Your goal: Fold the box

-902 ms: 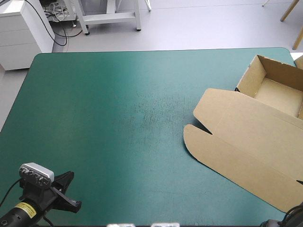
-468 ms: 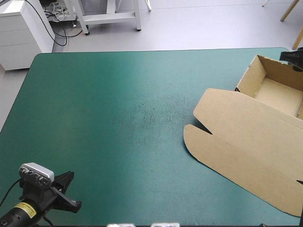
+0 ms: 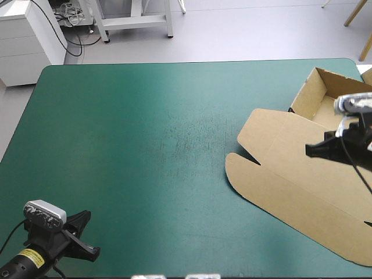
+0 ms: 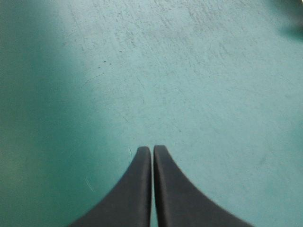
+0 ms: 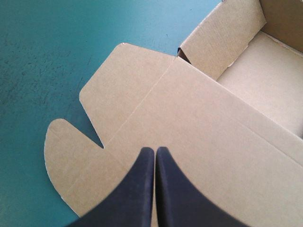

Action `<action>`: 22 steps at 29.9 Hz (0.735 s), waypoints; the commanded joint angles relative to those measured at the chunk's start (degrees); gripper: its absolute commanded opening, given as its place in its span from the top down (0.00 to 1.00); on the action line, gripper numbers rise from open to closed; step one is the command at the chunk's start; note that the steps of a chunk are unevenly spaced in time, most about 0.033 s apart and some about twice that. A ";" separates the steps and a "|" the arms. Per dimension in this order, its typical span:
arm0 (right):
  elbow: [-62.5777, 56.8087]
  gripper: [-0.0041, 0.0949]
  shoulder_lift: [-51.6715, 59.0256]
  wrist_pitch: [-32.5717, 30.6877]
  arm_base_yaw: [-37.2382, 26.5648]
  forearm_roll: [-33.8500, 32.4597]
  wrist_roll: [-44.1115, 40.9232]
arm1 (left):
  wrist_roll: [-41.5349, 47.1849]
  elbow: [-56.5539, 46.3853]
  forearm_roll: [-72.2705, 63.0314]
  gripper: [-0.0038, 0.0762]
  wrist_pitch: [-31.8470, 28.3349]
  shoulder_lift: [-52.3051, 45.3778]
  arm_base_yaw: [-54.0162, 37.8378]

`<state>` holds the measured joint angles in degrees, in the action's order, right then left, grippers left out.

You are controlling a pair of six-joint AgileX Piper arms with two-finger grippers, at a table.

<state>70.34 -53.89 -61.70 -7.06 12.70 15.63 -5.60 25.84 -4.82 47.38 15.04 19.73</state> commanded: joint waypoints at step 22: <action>-44.42 0.97 31.77 23.59 0.07 0.75 2.32 | 1.08 1.41 -0.75 0.96 -3.86 0.45 0.33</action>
<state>24.90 -21.89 -43.17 -7.06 12.42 17.43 -5.19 25.84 -4.82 47.38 15.04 19.73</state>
